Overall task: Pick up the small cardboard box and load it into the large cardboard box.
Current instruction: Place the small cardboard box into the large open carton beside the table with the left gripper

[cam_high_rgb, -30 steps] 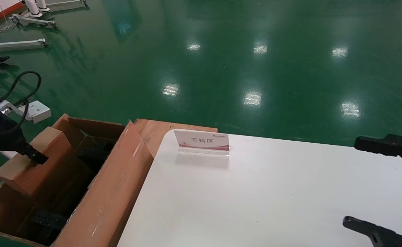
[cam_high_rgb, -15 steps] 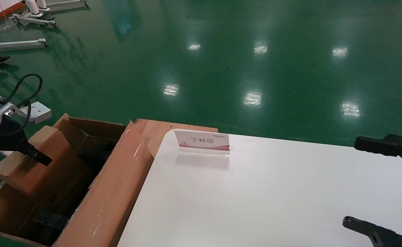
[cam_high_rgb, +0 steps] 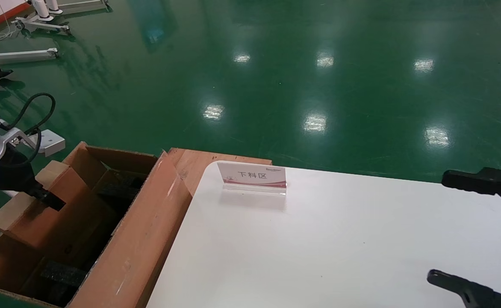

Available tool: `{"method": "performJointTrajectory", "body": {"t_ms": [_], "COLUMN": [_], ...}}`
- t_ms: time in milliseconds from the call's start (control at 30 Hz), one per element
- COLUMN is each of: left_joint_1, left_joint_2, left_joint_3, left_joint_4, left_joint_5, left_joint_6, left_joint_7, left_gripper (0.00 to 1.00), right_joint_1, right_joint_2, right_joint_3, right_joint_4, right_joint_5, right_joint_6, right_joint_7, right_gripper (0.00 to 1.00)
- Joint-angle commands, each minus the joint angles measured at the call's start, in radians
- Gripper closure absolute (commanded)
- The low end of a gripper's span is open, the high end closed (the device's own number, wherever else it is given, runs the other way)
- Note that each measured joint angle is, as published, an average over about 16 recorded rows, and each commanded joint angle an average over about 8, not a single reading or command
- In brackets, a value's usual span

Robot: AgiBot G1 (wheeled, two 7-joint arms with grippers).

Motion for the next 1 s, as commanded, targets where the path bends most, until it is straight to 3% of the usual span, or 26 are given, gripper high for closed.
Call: {"method": "performJointTrajectory", "body": {"t_ms": [33, 600, 1000], "left_joint_1": [-0.002, -0.026, 0.025], "left_joint_2": [-0.001, 0.016, 0.025], "left_joint_3": [0.004, 0.027, 0.04], "left_joint_4": [-0.008, -0.113, -0.081], "left_joint_5": [0.007, 0.074, 0.091], "left_joint_6": [0.006, 0.007, -0.037], "left_joint_7": [-0.016, -0.207, -0.241], "left_gripper": [1.0, 1.0, 1.0], "right_joint_1": [0.0, 0.0, 0.0], "right_joint_2": [0.0, 0.0, 0.001], "right_joint_3": [0.0, -0.001, -0.002], "right_joint_4": [0.0, 0.0, 0.0], "right_joint_5": [0.0, 0.001, 0.001], "right_joint_6": [0.0, 0.0, 0.001], "right_joint_7": [0.0, -0.001, -0.001], "right_gripper": [0.0, 0.0, 0.0]}}
